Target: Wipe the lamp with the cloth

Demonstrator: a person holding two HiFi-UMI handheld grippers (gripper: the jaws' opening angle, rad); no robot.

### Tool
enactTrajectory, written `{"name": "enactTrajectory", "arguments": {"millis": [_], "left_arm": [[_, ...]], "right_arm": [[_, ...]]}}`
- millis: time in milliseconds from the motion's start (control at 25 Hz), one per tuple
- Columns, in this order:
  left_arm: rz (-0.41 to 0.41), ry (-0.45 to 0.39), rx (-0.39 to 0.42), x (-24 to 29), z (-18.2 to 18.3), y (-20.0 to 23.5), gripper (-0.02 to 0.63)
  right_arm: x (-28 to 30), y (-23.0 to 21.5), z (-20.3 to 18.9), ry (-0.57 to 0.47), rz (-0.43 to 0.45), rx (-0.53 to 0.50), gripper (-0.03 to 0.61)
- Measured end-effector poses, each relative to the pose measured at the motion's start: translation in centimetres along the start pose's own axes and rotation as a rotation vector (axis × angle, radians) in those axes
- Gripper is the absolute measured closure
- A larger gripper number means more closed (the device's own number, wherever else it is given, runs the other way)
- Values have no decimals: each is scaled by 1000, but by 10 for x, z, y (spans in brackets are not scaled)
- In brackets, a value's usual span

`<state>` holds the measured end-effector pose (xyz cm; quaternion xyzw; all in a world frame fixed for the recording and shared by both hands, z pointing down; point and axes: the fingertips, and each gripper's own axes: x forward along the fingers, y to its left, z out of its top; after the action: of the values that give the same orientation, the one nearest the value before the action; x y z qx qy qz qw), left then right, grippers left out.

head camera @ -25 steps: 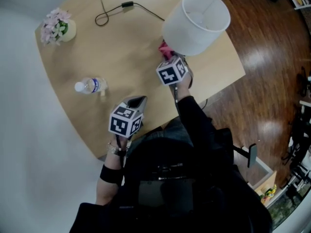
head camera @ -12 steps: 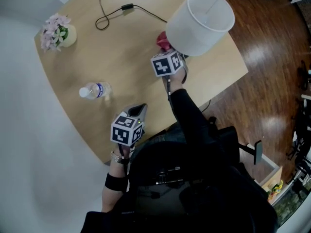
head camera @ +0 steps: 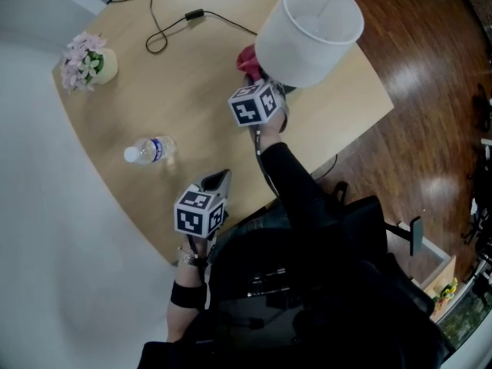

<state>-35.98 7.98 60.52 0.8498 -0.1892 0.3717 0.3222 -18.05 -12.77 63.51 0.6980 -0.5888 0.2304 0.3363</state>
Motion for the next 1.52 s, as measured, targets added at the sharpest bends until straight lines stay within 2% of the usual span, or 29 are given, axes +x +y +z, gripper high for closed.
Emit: {"name": "enactTrajectory", "arguments": {"millis": [320, 680, 920, 1120, 1520], "left_arm": [[-22, 18, 22, 11, 3, -12, 618], [-54, 37, 67, 24, 6, -24, 618], [-70, 46, 84, 34, 12, -34, 618], [-81, 48, 75, 42, 15, -42, 618], [-66, 47, 52, 64, 33, -58, 618]], "right_arm": [[-2, -10, -22, 41, 5, 57, 482], [-25, -18, -46, 42, 40, 27, 482], [-36, -36, -67, 56, 63, 27, 482], [-41, -68, -78, 63, 44, 21, 482], [-28, -105, -78, 61, 123, -77, 482]]}}
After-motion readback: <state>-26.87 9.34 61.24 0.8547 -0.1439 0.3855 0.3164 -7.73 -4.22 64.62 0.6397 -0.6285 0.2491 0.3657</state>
